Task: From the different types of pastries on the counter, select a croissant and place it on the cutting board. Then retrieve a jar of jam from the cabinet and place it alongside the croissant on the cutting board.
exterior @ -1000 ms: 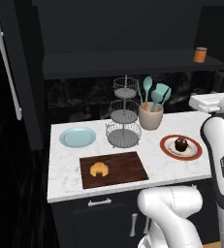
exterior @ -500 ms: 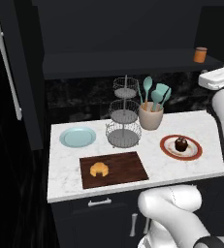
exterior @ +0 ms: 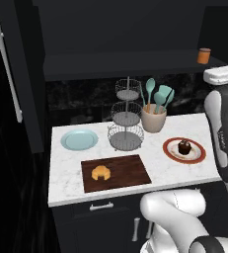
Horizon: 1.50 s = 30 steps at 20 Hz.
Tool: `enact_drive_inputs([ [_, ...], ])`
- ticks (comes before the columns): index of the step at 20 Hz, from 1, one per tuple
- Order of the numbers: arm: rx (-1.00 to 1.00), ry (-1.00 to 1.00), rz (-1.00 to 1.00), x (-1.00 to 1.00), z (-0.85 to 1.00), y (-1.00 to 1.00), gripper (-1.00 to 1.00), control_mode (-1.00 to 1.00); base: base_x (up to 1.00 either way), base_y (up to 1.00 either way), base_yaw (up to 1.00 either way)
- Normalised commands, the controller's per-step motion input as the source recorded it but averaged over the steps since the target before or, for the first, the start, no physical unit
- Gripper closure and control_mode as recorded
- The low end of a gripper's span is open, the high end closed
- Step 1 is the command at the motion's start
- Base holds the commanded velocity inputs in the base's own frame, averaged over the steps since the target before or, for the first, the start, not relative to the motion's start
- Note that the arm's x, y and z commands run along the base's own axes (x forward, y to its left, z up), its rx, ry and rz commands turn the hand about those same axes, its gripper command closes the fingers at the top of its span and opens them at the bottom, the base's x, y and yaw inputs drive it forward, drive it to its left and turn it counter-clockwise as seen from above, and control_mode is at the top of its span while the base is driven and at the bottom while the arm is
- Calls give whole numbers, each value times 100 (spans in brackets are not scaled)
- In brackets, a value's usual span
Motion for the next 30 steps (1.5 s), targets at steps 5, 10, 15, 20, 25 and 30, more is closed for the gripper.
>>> enact_drive_inputs([
  [5,0,-1,-42,14,0,0,-100,-100,0,0,0],
  [10,0,0,-7,2,0,0,-100,-100,0,0,0],
  [15,0,4,3,36,0,0,-100,-100,0,0,0],
  [20,0,16,7,59,0,-1,-100,-100,0,0,0],
  [25,4,8,7,26,0,-22,-100,-100,0,0,0],
  [30,2,0,0,0,0,-17,-100,-100,0,0,0],
])
